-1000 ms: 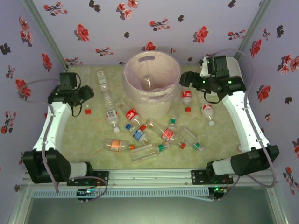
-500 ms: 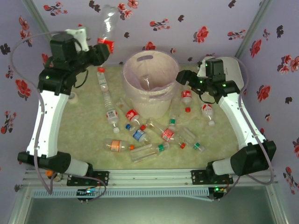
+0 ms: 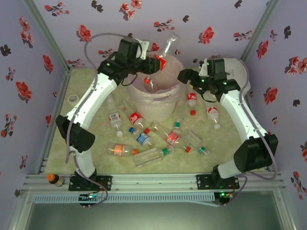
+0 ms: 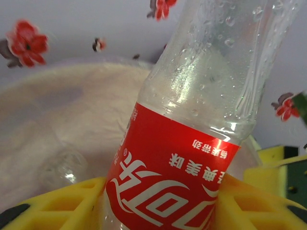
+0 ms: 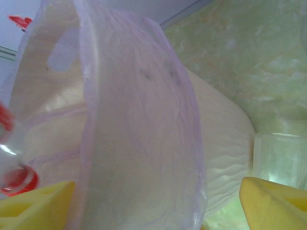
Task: Put the plastic bottles in the bin
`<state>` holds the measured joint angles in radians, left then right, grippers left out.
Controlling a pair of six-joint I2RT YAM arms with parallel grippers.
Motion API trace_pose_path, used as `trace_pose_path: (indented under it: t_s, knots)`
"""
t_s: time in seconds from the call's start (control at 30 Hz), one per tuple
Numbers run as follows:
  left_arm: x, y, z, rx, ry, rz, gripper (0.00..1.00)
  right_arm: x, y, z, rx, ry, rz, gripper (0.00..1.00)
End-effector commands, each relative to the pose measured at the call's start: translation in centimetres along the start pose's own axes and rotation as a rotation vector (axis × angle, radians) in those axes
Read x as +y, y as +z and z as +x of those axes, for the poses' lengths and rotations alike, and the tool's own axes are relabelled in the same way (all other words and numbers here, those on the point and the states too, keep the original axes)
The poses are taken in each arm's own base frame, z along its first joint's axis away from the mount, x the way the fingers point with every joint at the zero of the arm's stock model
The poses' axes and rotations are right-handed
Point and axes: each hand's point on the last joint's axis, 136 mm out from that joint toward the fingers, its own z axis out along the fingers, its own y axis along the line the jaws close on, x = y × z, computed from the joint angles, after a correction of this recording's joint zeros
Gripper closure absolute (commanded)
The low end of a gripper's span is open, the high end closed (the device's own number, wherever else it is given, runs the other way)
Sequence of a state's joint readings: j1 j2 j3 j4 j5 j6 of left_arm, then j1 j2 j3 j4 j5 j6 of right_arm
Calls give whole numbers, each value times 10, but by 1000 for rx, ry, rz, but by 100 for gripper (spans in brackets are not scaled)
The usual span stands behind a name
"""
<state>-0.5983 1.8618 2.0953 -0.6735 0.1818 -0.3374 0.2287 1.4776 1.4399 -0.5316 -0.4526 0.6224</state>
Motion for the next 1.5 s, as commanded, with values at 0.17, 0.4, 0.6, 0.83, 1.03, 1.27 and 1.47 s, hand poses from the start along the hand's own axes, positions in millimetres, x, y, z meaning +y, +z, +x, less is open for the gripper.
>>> trace_pose_path:
  t_s: [0.17, 0.4, 0.6, 0.83, 1.03, 1.27, 1.47]
  knots:
    - [17, 7, 32, 16, -47, -61, 71, 3, -6, -18, -36, -64, 48, 10]
    - [13, 12, 41, 28, -50, -20, 23, 8, -31, -26, -45, -165, 103, 1]
    - [7, 6, 28, 6, -25, -7, 7, -24, -68, -33, -94, -241, 299, 1]
    - [-1, -21, 2, -44, 38, -23, 1, -135, -116, -21, 55, -349, 898, 2]
    - [2, -63, -21, -60, 121, -114, 0, -192, -88, -13, 259, -453, 1045, 1]
    - [54, -116, 0, -26, 10, -260, 0, -229, -30, -7, 396, -414, 984, 8]
    - [115, -152, 56, 16, -238, -303, 0, -255, 11, -4, 473, -394, 946, 17]
